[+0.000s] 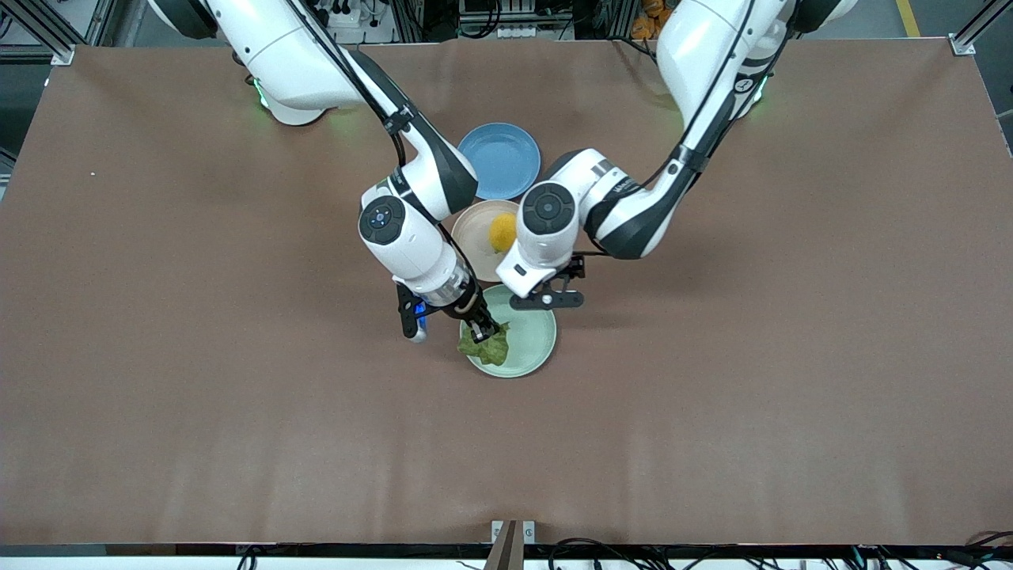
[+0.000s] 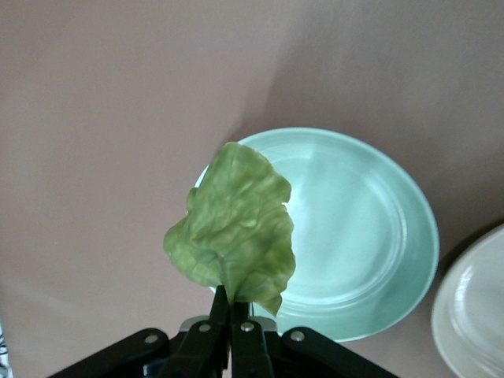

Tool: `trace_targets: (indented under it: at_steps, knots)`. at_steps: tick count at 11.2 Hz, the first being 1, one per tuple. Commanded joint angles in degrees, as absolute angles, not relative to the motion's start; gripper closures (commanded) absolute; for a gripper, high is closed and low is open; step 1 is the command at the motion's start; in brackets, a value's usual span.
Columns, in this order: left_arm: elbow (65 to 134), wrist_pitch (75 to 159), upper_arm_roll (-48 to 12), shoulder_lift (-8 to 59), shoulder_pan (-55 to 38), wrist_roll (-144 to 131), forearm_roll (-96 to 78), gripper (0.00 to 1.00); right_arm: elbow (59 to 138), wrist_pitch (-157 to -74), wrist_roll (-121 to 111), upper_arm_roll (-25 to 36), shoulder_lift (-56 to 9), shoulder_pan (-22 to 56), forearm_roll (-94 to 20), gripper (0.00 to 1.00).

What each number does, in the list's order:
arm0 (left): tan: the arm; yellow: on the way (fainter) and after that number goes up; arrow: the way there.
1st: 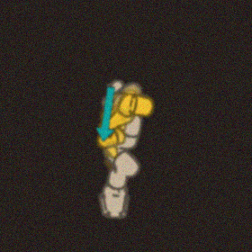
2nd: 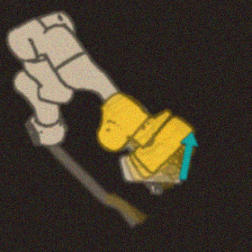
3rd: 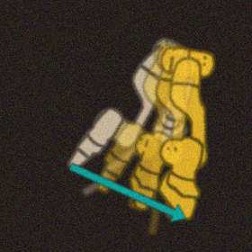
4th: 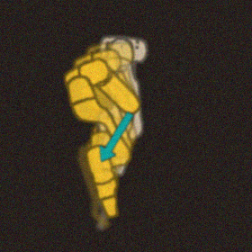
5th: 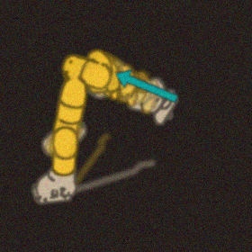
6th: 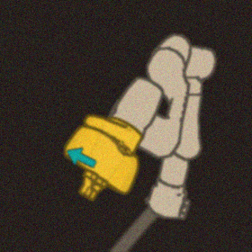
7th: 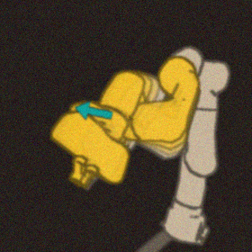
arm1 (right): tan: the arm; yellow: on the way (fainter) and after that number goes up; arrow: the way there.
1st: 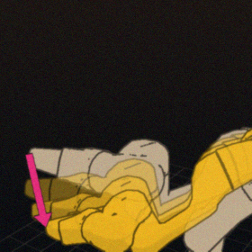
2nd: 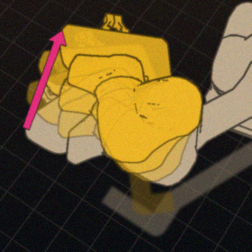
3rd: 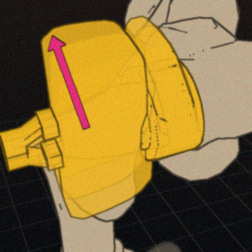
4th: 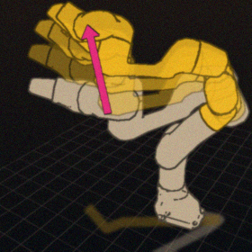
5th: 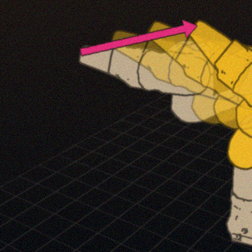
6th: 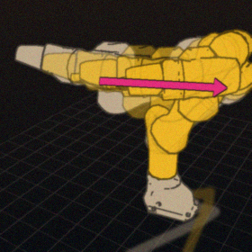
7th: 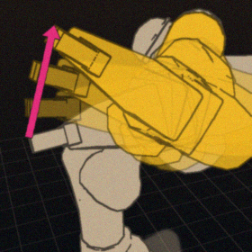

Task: Place lemon and lettuce in plates
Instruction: 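Release the lemon onto the beige plate while the right gripper drops lettuce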

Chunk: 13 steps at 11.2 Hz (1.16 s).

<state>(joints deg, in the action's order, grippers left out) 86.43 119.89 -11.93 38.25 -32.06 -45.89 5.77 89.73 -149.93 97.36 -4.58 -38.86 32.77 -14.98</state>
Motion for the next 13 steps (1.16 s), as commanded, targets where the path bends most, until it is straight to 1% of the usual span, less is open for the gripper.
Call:
trace_targets:
  at_steps: [1, 3, 4, 5, 6, 7, 8, 9, 10, 12, 13]
  knots:
    - [87.71, 116.29, -12.22, 33.41, -28.84, -46.49, 8.34, 0.00, 88.51, -156.25, 100.54, -4.13, -43.14, 36.55, -15.12, 1.00]
    - [87.71, 114.26, -12.22, 30.42, -24.90, -46.50, 9.67, 0.00, 88.51, -157.93, 100.63, -4.13, -44.47, 37.44, -14.77, 0.98]
    - [87.63, 114.26, -12.30, 29.11, -21.74, -46.15, 9.75, 0.00, 88.51, -158.37, 100.55, -4.13, -45.08, 37.70, -14.68, 0.89]
    - [87.63, 114.26, -12.30, 28.13, -19.80, -45.97, 9.76, 0.00, 88.51, -158.47, 100.55, -4.13, -45.17, 38.05, -14.16, 0.62]
    - [87.63, 114.26, -12.30, 27.17, -17.69, -45.71, 9.76, 0.00, 88.51, -158.38, 100.55, -4.13, -45.09, 37.80, -13.02, 0.29]
    - [87.63, 114.26, -12.30, 26.46, -15.06, -43.70, 9.76, 0.00, 88.51, -158.29, 100.20, -4.13, -45.09, 37.62, -11.96, 0.00]
    - [87.80, 113.82, -12.39, 25.76, -12.85, -41.07, 9.76, 0.00, 88.42, -157.77, 99.93, -4.13, -44.65, 37.18, -9.69, 0.00]
    - [87.98, 111.56, -12.39, 25.14, -11.09, -38.17, 9.76, 0.00, 88.50, -156.89, 99.67, -4.04, -44.04, 36.92, -8.62, 0.00]
    - [87.98, 109.62, -12.39, 24.79, -9.51, -35.19, 9.76, 0.00, 88.51, -154.01, 99.32, -3.87, -42.21, 36.65, -8.44, 0.00]
    - [88.85, 106.54, -12.74, 23.56, -6.69, -34.80, 8.62, 0.00, 88.50, -144.89, 96.44, -3.87, -36.51, 34.64, -5.73, 0.00]
    - [90.68, 106.00, -12.83, 22.16, -6.16, -35.07, 7.13, 0.00, 88.51, -139.97, 93.98, -3.87, -33.69, 33.76, -5.63, 0.00]
